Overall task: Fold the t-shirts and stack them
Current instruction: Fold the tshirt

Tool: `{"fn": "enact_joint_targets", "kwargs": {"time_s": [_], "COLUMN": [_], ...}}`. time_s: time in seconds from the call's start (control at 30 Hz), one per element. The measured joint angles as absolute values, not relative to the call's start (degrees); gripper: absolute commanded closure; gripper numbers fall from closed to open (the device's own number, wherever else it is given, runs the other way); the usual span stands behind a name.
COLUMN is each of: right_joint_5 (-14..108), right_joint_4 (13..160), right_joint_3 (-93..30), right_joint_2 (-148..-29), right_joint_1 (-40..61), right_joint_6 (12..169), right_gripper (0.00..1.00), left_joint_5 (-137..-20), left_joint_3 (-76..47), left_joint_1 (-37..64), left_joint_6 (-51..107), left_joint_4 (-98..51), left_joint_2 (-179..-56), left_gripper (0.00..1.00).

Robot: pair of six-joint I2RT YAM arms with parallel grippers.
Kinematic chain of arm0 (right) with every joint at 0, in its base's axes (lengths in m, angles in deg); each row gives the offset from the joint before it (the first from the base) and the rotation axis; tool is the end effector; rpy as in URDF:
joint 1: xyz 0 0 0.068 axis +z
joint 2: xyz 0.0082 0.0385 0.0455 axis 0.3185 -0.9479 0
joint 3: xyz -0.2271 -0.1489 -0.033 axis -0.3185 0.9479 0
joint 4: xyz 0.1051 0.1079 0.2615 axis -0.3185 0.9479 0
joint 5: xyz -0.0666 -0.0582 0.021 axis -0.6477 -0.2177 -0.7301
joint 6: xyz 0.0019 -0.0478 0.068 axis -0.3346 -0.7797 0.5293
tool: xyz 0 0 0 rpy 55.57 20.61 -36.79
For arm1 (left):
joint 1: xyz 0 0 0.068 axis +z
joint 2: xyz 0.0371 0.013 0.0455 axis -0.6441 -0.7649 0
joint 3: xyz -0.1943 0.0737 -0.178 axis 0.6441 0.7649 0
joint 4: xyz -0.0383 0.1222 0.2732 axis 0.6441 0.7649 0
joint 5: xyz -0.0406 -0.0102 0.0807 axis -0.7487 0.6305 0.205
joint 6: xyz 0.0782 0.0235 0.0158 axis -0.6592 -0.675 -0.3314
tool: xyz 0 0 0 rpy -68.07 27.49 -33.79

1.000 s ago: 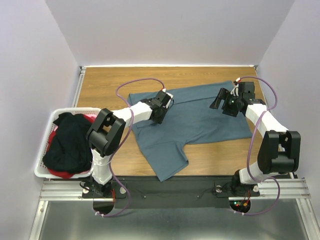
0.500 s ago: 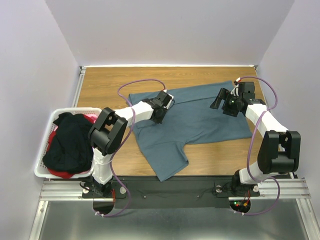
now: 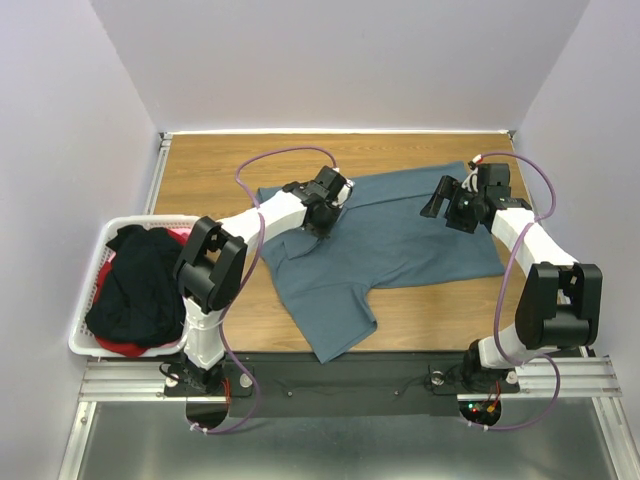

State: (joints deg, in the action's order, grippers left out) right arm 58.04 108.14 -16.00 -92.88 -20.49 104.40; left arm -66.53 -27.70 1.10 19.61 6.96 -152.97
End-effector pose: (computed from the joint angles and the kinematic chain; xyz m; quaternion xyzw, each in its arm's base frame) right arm 0.3812 0.0106 0.2001 0.1220 0.9152 0.2075 0.3233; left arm 0.3799 -0.3018 0.1730 0.2854 0.9069 -0.0816 0.2989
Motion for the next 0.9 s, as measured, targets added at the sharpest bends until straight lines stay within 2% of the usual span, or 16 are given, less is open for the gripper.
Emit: {"fn": "enact_joint_targets", "kwargs": {"time_s": [0.1, 0.3, 0.33, 0.37, 0.47, 0.63, 0.9], "right_joint_5": [58.0, 59.4, 59.7, 60.2, 60.8, 61.4, 61.1], "right_joint_4": [108.1, 108.1, 108.2, 108.1, 108.1, 108.2, 108.4], "right_joint_3": [-16.0, -16.0, -16.0, -16.0, -16.0, -16.0, -16.0], "right_joint_2": [-92.9, -92.9, -92.9, -92.9, -92.9, -92.9, -92.9], "right_joint_1": [-20.5, -20.5, -20.5, -20.5, -20.0, -19.2, -18.9], "right_joint_6": [104.4, 103.8, 103.7, 103.5, 103.1, 102.8, 102.7], "right_gripper": [0.09, 0.09, 0.09, 0.09, 0.09, 0.09, 0.09], "left_joint_5": [-70.0, -74.6, -75.0, -75.2, -74.3, -65.1, -54.1], "left_joint_3": [-27.7, -27.5, -27.5, -27.5, -27.5, -26.2, -25.6], "left_joint_1": [1.1, 1.1, 1.1, 1.1, 1.1, 0.8, -5.3], "left_joint_6": [19.6, 19.3, 19.3, 19.4, 20.0, 21.3, 19.0], "left_joint_4": [8.6, 10.6, 10.8, 10.8, 10.6, 9.5, 7.9], "left_joint_2": [-152.7, -152.7, -152.7, -152.7, -152.6, -151.3, -150.3], "left_gripper": [0.95, 0.72, 0.67, 0.53, 0.28, 0.26, 0.34]}}
